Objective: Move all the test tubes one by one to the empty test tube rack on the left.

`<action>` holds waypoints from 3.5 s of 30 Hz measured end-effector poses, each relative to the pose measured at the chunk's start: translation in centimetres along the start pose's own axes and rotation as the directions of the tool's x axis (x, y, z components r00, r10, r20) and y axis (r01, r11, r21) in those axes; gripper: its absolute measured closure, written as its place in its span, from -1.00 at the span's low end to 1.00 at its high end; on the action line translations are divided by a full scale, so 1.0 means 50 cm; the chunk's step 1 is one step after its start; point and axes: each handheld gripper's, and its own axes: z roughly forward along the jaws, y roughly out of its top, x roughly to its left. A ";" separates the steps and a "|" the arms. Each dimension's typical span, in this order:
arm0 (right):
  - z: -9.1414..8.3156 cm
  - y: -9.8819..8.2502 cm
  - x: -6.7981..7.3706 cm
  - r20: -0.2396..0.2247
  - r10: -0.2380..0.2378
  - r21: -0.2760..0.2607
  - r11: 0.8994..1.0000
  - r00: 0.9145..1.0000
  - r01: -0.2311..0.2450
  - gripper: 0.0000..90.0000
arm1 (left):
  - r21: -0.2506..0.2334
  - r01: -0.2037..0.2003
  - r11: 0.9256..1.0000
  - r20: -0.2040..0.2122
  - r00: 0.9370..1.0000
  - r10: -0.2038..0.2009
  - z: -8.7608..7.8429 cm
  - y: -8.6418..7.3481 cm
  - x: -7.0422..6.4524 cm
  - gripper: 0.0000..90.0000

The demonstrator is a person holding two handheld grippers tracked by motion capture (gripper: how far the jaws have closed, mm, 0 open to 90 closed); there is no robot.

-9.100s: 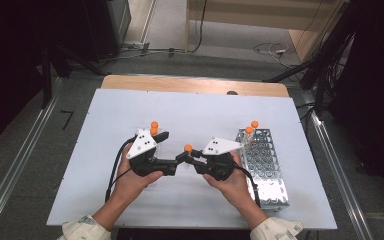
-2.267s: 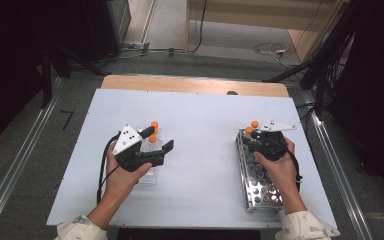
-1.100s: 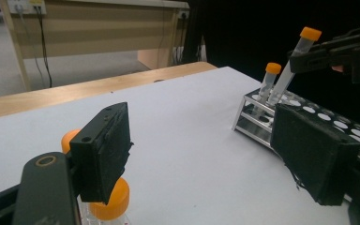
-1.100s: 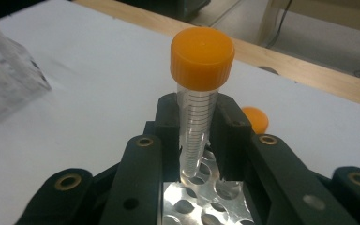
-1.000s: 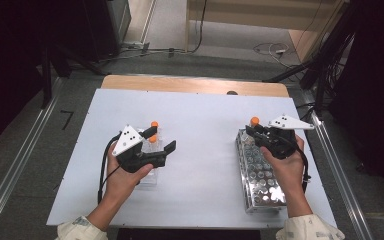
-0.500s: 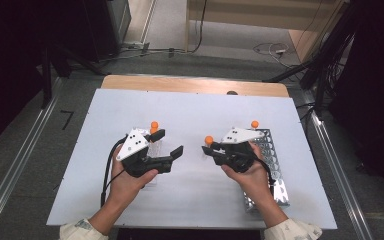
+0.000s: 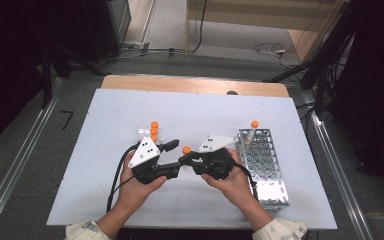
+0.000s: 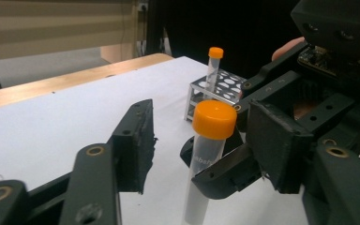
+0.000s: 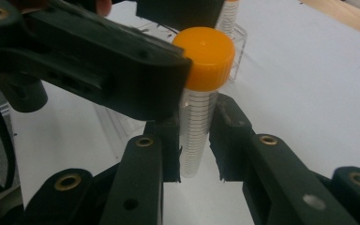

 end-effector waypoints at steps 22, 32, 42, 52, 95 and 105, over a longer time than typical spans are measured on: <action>0.006 0.000 0.013 -0.023 -0.016 0.002 1.000 1.000 0.016 0.60 | 0.009 -0.052 0.999 0.015 0.999 0.052 -0.002 -0.003 -0.007 0.57; -0.007 -0.005 0.002 0.012 0.002 -0.028 1.000 1.000 -0.002 -0.04 | -0.038 -0.016 0.999 -0.022 1.000 0.015 -0.037 0.024 0.025 0.57; -0.053 -0.024 -0.049 0.089 0.067 -0.062 0.996 0.994 -0.062 -0.11 | -0.065 -0.003 0.998 -0.091 0.996 -0.003 -0.074 0.040 0.067 0.57; -0.092 -0.040 -0.084 0.141 0.111 -0.087 0.991 0.984 -0.099 -0.10 | -0.078 0.011 0.997 -0.154 0.988 -0.023 -0.102 0.039 0.100 0.57; -0.183 -0.064 -0.165 0.309 0.216 -0.191 0.968 0.926 -0.162 -0.14 | -0.060 0.011 0.998 -0.221 0.975 -0.024 -0.089 -0.002 0.111 -0.06; -0.197 -0.125 -0.242 0.422 0.305 -0.190 0.951 0.854 -0.246 -0.15 | -0.054 0.023 0.998 -0.216 0.976 -0.034 -0.083 -0.001 0.105 -0.37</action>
